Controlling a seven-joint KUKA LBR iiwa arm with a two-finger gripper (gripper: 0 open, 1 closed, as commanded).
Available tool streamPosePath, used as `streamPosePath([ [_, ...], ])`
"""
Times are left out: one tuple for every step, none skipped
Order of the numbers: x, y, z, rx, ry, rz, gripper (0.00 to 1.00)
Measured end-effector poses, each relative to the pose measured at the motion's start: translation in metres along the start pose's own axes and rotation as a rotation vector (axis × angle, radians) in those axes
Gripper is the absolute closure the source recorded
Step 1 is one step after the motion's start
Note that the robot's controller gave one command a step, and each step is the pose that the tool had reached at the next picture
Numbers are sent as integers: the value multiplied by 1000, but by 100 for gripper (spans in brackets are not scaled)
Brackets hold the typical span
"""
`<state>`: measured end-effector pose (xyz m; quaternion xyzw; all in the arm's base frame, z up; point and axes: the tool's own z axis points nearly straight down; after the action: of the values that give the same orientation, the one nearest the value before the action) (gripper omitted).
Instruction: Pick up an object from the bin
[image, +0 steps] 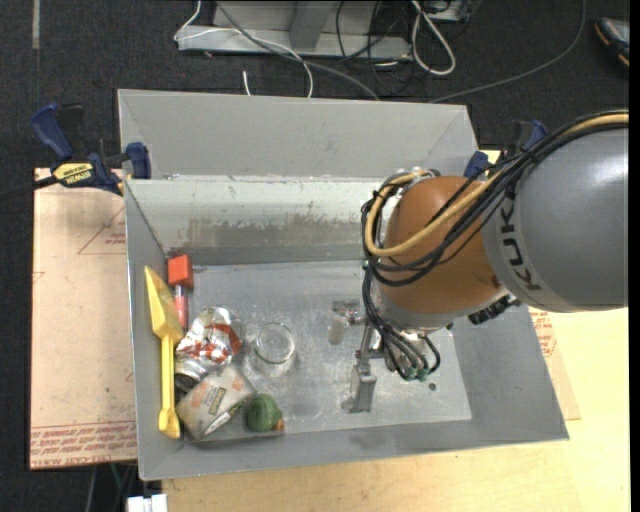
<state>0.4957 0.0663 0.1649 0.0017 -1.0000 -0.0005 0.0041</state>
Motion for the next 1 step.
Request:
streamPosePath([
  [-2, 0, -4, -1, -8, 2, 0],
])
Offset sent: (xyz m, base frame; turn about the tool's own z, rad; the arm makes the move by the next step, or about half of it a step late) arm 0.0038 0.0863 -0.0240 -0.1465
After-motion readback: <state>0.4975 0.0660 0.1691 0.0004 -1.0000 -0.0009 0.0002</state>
